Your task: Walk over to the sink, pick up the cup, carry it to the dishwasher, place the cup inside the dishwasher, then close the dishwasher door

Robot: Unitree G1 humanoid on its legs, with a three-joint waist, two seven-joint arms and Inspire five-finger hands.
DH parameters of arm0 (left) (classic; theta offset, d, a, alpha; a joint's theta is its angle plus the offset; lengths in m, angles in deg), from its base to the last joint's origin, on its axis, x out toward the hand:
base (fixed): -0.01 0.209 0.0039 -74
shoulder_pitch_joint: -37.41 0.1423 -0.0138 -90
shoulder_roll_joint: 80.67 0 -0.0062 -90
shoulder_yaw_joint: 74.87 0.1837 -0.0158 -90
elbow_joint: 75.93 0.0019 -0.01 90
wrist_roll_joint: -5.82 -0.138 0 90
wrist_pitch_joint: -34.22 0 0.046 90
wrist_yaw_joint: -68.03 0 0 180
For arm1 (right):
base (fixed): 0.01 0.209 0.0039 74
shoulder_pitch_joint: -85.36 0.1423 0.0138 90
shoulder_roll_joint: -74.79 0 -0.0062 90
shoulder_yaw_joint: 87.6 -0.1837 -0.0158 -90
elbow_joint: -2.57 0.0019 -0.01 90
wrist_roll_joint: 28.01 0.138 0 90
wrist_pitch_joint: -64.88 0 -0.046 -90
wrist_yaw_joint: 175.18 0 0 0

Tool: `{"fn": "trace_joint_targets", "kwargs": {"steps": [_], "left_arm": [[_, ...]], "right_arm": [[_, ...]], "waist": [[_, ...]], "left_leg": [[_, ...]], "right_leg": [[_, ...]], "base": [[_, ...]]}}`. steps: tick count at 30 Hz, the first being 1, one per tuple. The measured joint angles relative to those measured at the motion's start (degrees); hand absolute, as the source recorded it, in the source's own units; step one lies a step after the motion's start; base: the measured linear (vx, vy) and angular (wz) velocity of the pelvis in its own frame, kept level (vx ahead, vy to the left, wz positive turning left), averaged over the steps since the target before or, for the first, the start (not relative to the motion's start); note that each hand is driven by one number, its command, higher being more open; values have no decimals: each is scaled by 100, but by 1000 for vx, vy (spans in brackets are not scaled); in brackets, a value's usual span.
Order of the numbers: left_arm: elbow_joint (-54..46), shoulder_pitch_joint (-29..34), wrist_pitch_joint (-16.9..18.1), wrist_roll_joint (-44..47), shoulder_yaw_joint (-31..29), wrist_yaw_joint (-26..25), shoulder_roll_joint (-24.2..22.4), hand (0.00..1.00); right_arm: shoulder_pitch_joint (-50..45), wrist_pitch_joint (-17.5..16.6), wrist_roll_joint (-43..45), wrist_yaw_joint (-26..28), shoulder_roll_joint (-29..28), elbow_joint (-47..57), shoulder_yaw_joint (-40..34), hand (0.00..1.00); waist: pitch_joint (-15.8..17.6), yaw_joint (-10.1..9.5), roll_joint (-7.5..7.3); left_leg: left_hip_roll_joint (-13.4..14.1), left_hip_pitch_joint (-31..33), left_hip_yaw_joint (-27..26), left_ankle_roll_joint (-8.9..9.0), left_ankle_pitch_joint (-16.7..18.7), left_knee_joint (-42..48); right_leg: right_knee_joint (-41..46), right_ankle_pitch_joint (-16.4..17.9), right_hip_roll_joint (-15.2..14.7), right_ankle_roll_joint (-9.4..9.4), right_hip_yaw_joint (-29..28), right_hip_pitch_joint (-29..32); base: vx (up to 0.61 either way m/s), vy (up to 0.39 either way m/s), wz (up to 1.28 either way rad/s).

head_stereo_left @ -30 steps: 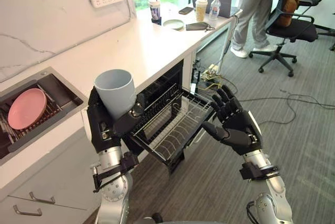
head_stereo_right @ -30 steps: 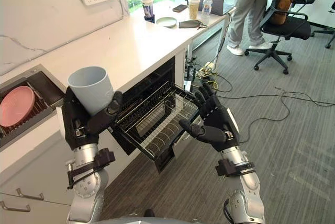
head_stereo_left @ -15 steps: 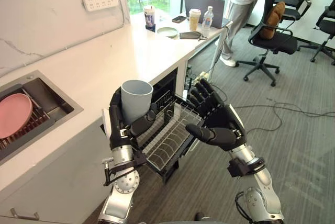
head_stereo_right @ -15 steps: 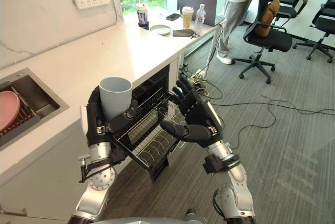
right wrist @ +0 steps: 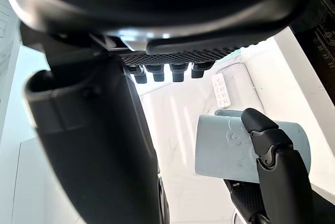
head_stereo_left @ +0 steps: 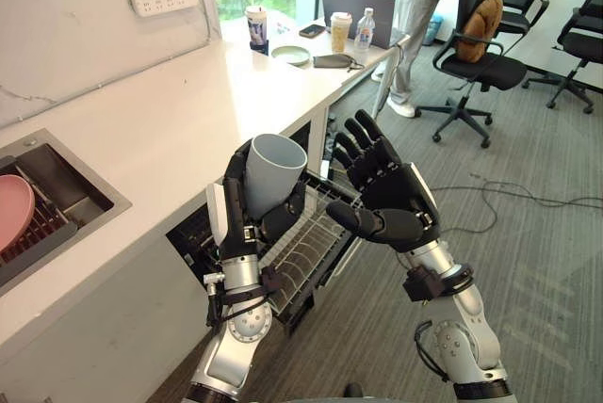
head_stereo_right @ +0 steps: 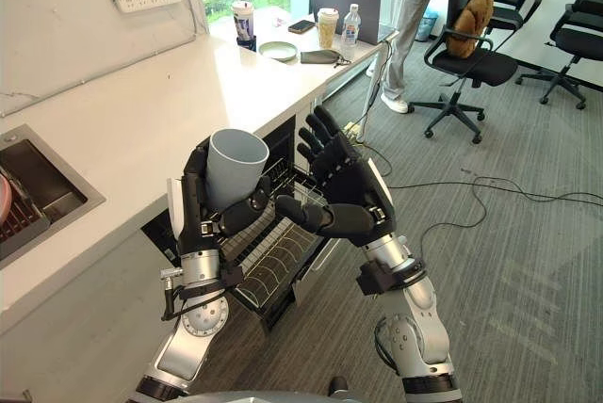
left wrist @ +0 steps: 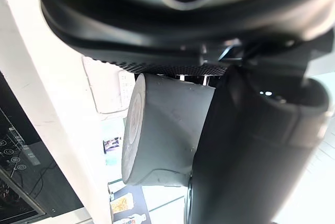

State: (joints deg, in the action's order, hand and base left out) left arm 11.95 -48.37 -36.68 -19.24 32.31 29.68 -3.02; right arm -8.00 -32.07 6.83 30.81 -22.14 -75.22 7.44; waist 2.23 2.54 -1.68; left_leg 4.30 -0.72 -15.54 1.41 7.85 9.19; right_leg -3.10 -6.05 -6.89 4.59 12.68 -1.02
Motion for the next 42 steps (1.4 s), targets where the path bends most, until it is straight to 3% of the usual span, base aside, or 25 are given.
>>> {"fn": "trace_joint_targets", "kwargs": {"steps": [14, 36, 37, 42], "left_arm": [[1, -24, 378, -559, 541, -497, 13, 0], [-2, -51, 468, -563, 1057, -260, 4, 0], [-2, -51, 468, -535, 1073, -260, 3, 0], [-2, -51, 475, -527, 1086, -270, 4, 0]], "right_arm": [[106, 256, -387, -674, -1, 7, 557, 100], [345, 356, -472, -1365, -6, 7, 835, 100], [348, 356, -470, -1373, -6, 7, 836, 0], [382, 357, -475, -1446, 8, 6, 893, 0]], "waist": [[-143, -8, 19], [-194, -17, 17], [-199, -16, 16], [-248, -17, 17]], "left_leg": [[-80, -55, -12, -11, -65, -125], [-145, -144, 41, -20, -228, -403], [-145, -146, 42, -18, -232, -413], [-149, -145, 57, -14, -248, -455]], "right_leg": [[-43, -7, -21, 7, -8, 0], [-65, -5, -45, 6, 47, -5], [-71, -5, -43, 5, 48, -5], [-91, -5, -39, 6, 67, -5]], "base": [[-11, -1, 0], [-14, -4, 1], [0, 0, 0], [-2, -2, 1]]}}
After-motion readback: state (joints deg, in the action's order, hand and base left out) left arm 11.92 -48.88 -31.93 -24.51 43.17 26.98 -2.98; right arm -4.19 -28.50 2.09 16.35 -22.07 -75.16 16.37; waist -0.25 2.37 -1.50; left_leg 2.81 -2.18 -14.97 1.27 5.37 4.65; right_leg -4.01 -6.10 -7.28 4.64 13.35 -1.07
